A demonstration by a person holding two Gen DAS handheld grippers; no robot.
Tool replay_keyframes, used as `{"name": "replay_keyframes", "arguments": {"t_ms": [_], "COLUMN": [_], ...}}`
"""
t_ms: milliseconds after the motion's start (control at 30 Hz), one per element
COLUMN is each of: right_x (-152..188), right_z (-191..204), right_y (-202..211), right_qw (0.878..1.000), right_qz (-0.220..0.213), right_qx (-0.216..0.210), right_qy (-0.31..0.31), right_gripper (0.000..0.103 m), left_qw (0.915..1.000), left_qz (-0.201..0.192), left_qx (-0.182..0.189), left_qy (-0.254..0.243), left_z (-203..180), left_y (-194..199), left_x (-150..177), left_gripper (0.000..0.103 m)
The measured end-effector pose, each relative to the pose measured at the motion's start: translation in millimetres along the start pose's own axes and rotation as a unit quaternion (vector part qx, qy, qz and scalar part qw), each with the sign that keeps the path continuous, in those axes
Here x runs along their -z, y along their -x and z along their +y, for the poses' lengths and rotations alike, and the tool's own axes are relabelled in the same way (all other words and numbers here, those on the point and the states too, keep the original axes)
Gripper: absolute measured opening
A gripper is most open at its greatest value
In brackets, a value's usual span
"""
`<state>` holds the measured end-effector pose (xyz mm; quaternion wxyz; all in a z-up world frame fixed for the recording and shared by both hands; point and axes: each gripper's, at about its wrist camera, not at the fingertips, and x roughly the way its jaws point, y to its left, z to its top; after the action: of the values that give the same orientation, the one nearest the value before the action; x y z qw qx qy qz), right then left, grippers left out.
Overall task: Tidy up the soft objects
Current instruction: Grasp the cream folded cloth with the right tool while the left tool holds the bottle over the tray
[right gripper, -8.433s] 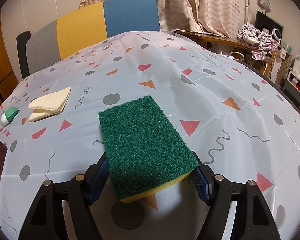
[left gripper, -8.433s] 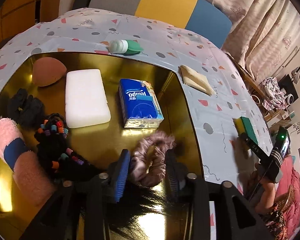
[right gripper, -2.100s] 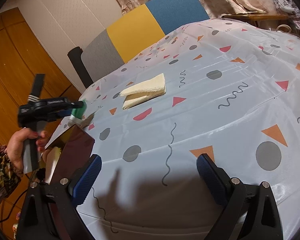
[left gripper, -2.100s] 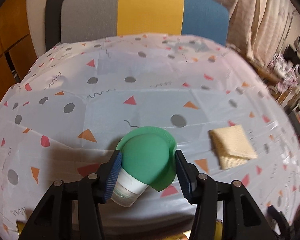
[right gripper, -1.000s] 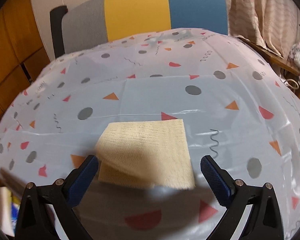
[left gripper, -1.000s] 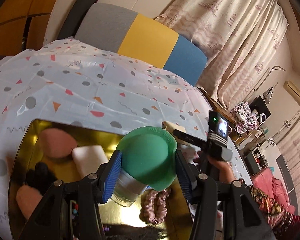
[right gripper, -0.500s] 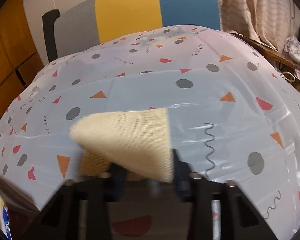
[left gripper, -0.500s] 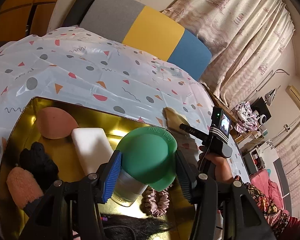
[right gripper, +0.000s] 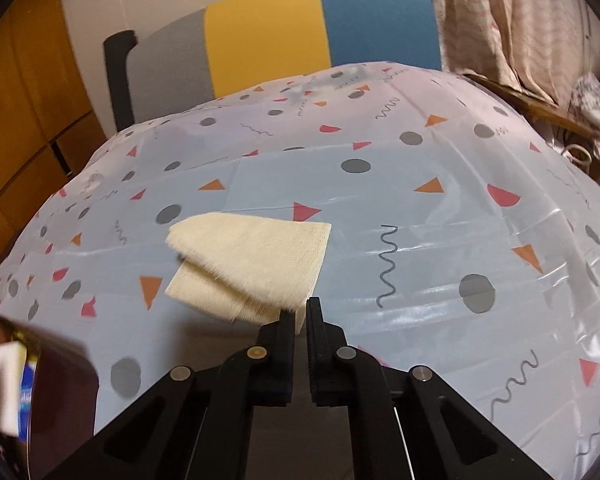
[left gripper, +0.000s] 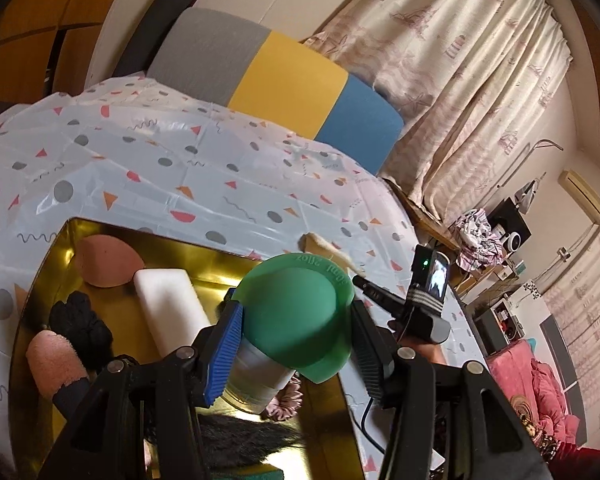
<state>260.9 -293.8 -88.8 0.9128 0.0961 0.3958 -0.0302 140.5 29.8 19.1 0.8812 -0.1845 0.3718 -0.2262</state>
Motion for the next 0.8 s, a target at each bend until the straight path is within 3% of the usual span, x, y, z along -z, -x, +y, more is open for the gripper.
{"name": "replay_keyframes", "arguments": {"t_ms": [33,67,100,167,233,300,467,567,633,700,767,800], "right_x": [1.5,2.5,2.5,0.6,-3.9,-8.8,-12.2,-11.9,-17.3,-26.0,-30.3,-29.1], "right_z": [-0.1,-0.8,-0.4,4.5,16.4,31.3,68.5,76.9,73.0,62.2,53.3,52.1], "right_y": [3.5,6.2,7.5,15.0,24.9,24.8,-13.8,-35.5,-41.1,-48.8,-52.1,-50.7], "right_qw": [1.0,1.0,1.0,0.999,0.995,0.989,0.962,0.95,0.956,0.969,0.977,0.979], "right_qz": [-0.002,-0.002,0.0,-0.018,-0.05,-0.053,0.012,0.03,0.032,0.058,0.074,0.071], "right_qx": [-0.002,-0.011,-0.02,-0.016,-0.011,-0.011,0.013,0.036,0.023,-0.009,-0.037,-0.037], "right_qy": [0.003,0.004,0.009,0.035,0.083,0.136,0.271,0.308,0.29,0.24,0.195,0.188], "right_gripper": [0.008,0.025,0.063,0.098,0.099,0.103,0.103,0.099,0.098,0.079,0.069,0.058], "left_qw": [1.0,1.0,1.0,1.0,1.0,0.9999,0.9996,0.9995,0.9994,0.9992,0.9989,0.9988], "left_qz": [0.0,-0.001,-0.002,-0.003,-0.001,0.001,0.011,0.016,0.02,0.024,0.027,0.029], "left_qx": [0.0,-0.002,-0.004,-0.004,-0.006,-0.009,-0.008,-0.01,-0.011,-0.009,-0.006,-0.004], "left_qy": [-0.002,-0.004,-0.004,-0.002,0.002,0.006,0.025,0.026,0.025,0.03,0.037,0.04], "left_z": [-1.3,-2.5,-3.2,-3.4,-1.8,0.3,8.0,9.7,10.8,13.6,15.7,16.9], "left_y": [2.1,4.4,6.8,9.6,11.8,12.5,12.5,14.2,13.6,12.3,10.4,9.2], "left_x": [-0.2,-0.2,0.2,1.8,4.9,8.4,17.5,22.7,24.6,26.9,29.2,30.5], "left_gripper": [0.054,0.054,0.054,0.054,0.054,0.054,0.054,0.054,0.054,0.054,0.054,0.054]}}
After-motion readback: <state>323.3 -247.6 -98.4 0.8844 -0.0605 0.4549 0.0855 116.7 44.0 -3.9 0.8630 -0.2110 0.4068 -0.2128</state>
